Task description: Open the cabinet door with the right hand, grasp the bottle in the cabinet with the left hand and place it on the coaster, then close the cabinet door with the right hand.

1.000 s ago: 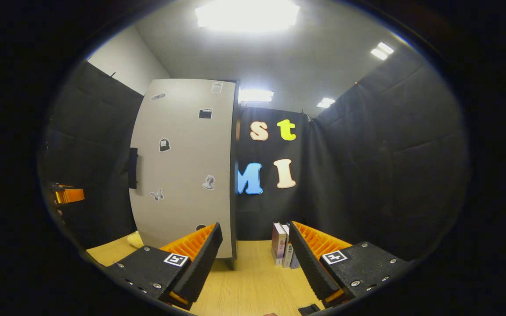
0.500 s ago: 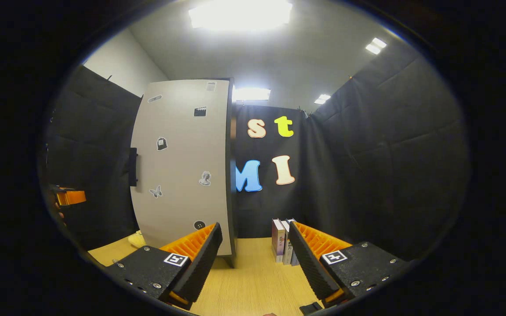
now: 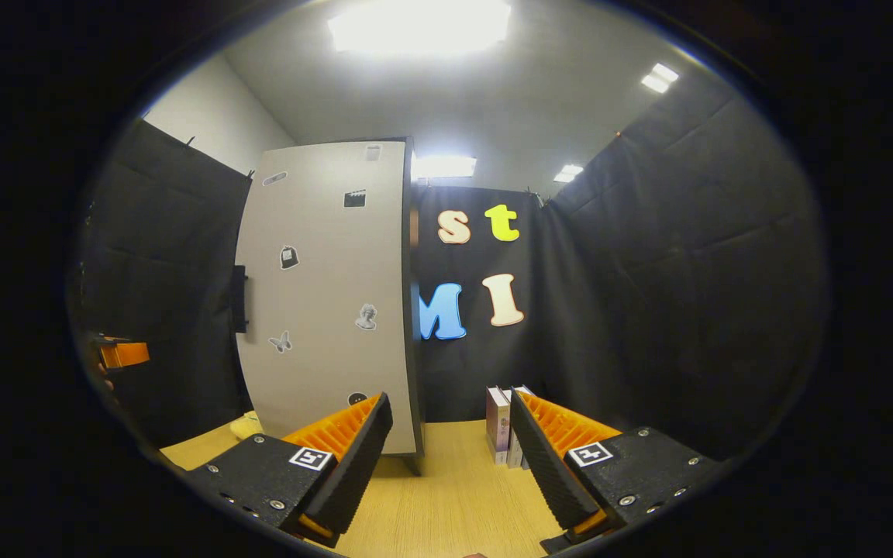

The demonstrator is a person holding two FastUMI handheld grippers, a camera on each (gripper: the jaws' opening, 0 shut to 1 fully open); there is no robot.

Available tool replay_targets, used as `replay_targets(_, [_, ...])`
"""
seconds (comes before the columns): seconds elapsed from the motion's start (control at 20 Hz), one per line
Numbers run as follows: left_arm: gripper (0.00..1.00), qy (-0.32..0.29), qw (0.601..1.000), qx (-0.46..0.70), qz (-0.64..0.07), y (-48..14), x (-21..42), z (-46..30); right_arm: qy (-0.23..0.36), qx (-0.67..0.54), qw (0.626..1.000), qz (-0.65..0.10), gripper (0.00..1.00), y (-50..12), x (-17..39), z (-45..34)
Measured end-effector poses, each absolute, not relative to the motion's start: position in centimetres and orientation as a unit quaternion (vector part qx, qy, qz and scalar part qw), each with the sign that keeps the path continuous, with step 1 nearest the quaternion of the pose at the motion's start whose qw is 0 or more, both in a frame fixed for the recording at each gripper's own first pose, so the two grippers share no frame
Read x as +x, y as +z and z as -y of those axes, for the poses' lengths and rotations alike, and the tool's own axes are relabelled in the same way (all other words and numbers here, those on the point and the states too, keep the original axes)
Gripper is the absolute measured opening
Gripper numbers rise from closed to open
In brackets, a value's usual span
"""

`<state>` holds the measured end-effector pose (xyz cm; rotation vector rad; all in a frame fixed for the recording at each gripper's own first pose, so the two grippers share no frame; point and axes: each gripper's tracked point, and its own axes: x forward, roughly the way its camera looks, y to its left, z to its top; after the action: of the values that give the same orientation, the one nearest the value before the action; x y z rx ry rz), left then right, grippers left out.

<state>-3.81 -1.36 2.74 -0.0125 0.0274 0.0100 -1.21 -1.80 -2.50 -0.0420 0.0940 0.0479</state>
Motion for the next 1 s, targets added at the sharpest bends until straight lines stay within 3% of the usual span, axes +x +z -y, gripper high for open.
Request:
replay_targets(0.85, [0.8, 0.01, 1.0, 0.003, -0.008, 2.7, -2.4, 0.1, 0.038, -0.033, 0.998, -0.03, 0.94, -1.5, -0.1, -1.2])
replay_targets(0.95, [0.77, 0.008, 1.0, 0.005, -0.006, 2.9, -2.3, 0.2, 0.038, -0.03, 0.998, -0.03, 0.91, -1.5, 0.0, -1.5])
replay_targets(1.0, [0.75, 0.008, 1.0, 0.007, -0.004, 3.0, -2.3, 0.2, 0.038, -0.029, 0.998, -0.03, 0.94, -1.4, -0.1, -1.5])
